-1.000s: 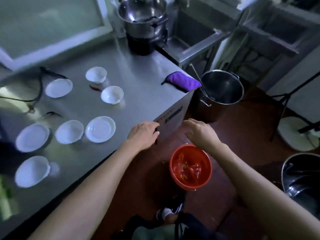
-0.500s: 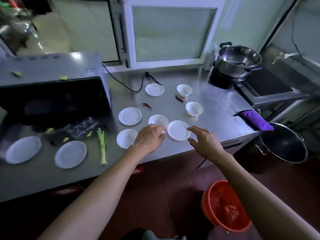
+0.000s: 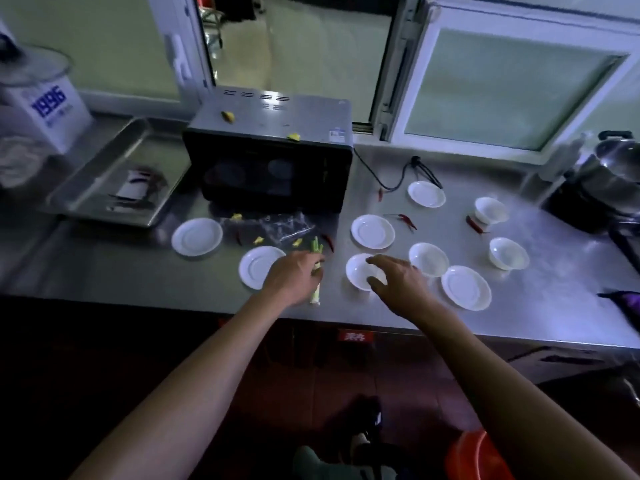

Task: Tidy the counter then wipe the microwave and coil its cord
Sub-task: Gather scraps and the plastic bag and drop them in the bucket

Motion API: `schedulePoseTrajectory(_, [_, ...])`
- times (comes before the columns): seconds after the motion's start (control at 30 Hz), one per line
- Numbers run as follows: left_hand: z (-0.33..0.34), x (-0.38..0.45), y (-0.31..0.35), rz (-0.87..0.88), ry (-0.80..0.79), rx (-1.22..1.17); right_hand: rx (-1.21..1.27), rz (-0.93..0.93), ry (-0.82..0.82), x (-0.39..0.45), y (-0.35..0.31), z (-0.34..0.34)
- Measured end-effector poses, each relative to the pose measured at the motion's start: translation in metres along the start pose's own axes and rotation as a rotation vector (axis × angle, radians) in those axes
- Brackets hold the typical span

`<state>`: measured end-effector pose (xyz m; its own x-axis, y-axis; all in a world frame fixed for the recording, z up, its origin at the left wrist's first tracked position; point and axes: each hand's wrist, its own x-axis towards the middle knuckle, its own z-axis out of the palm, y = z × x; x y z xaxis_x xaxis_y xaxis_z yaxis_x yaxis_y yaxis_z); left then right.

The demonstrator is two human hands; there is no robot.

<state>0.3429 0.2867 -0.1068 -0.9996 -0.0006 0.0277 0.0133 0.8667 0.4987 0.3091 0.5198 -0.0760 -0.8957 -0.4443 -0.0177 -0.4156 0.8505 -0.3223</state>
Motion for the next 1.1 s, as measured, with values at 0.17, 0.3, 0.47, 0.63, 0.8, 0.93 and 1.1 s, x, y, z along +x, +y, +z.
schedulePoseTrajectory(0.17, [-0.007, -0.019, -0.052, -0.153, 0.032, -0.013, 0.024, -0.117, -0.078, 0.036, -0.035, 0.03])
schedulePoseTrajectory(0.3, [-0.008, -0.021, -0.089, -0.247, 0.031, 0.009, 0.05, -0.159, -0.15, 0.073, -0.052, 0.059])
schedulePoseTrajectory(0.47, [-0.007, -0.004, -0.138, -0.351, 0.011, -0.018, 0.13, -0.131, -0.22, 0.125, -0.06, 0.093])
schedulePoseTrajectory(0.63, [-0.004, 0.03, -0.171, -0.379, -0.035, -0.044, 0.203, -0.042, -0.286, 0.17, -0.055, 0.124])
schedulePoseTrajectory(0.8, [0.005, 0.061, -0.177, -0.359, -0.061, -0.066, 0.161, -0.028, -0.347, 0.208, -0.056, 0.145])
schedulePoseTrajectory(0.93, [0.012, 0.084, -0.177, -0.36, -0.095, -0.051, 0.078, -0.045, -0.343, 0.229, -0.056, 0.158])
schedulePoseTrajectory(1.1, [0.014, 0.101, -0.191, -0.341, -0.139, -0.01, -0.03, -0.107, -0.36, 0.247, -0.055, 0.169])
